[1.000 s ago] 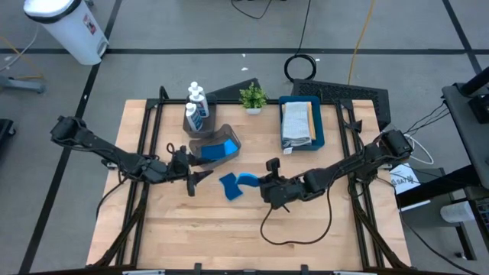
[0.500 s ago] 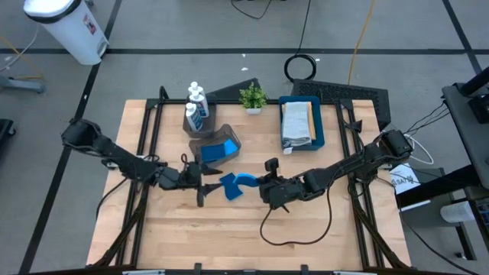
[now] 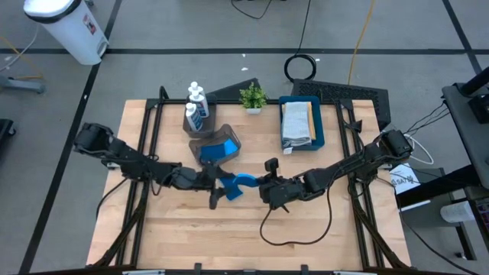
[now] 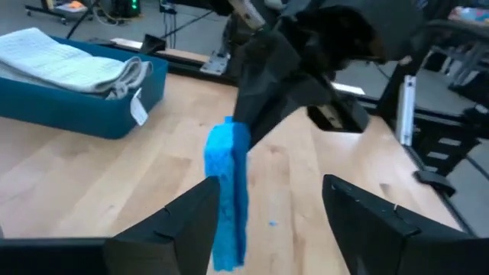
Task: Pick & Place Kitchen Items
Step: Put the blue sponge into the bottom black bin
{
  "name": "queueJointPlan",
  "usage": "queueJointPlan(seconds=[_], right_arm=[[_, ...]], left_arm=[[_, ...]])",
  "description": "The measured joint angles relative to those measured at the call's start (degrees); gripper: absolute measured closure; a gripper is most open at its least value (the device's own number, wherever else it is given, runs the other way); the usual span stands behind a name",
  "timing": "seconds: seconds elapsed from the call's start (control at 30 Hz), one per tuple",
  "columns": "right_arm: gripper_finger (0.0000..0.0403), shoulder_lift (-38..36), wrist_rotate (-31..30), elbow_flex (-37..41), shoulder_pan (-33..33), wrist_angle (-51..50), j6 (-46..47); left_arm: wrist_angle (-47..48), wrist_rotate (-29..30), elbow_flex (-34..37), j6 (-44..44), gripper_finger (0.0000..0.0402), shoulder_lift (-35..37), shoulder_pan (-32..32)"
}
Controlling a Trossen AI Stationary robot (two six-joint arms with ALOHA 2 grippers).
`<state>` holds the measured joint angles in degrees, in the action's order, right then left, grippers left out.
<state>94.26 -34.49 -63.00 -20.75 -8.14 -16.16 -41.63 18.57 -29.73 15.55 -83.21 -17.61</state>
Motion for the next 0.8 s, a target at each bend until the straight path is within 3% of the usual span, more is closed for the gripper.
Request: queueJointPlan(seconds=[0.37, 0.63, 0.8], right_arm=[[0.0403, 0.02, 0.03, 0.0, -0.31, -0.13, 0.02], [0.0403, 0.02, 0.12, 0.0, -1.62, 0.39, -1.08], [0.0403, 0.02, 0.07, 0.0, -1.64, 2.46, -1.71]], left_arm=[[1.81, 0.96, -1.96, -0.42, 0.0091, -3.05, 3.26], [1.42, 0.85, -1.97, 0.04, 0.0089, -2.94, 4.09], [1.23, -4.97, -1.95, 0.87, 0.0098, -2.94, 4.05]])
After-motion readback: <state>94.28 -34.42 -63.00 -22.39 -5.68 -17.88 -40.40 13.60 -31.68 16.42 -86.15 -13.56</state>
